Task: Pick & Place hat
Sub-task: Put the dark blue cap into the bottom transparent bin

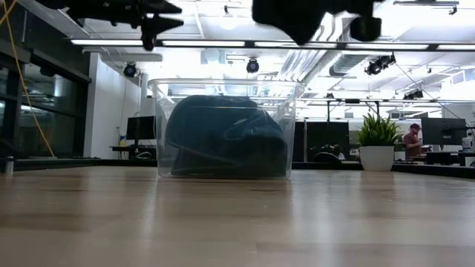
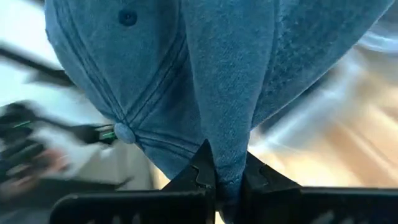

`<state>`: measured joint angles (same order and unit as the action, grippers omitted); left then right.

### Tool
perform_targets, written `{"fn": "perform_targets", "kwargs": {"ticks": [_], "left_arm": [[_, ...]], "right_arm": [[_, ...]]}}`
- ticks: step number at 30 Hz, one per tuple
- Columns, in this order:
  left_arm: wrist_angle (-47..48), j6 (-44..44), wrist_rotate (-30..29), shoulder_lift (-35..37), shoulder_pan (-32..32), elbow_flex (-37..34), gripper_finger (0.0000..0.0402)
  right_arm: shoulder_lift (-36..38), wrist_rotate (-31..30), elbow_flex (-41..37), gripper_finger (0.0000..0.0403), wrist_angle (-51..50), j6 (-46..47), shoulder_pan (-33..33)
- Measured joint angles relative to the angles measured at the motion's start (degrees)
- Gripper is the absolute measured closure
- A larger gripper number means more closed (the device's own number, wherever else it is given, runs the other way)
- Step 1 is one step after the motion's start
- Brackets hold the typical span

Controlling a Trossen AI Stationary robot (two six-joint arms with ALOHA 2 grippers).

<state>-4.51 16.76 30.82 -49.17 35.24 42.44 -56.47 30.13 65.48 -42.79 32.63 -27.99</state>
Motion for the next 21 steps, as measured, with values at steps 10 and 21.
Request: {"fn": "perform_targets", "kwargs": {"ticks": [10, 21], "left_arm": [[-12.27, -4.83, 0.70, -0.39, 0.00, 0.00, 0.0266], [-35.80, -1.12, 4.14, -4.54, -2.59, 0.00, 0.0266]], "right_arm": [[-0.10, 22.69, -5.85, 0.0395, 34.94, 8.14, -0.11], [-4.78, 31.95, -10.11, 0.0395, 67.22, 24.44, 1.84]]}}
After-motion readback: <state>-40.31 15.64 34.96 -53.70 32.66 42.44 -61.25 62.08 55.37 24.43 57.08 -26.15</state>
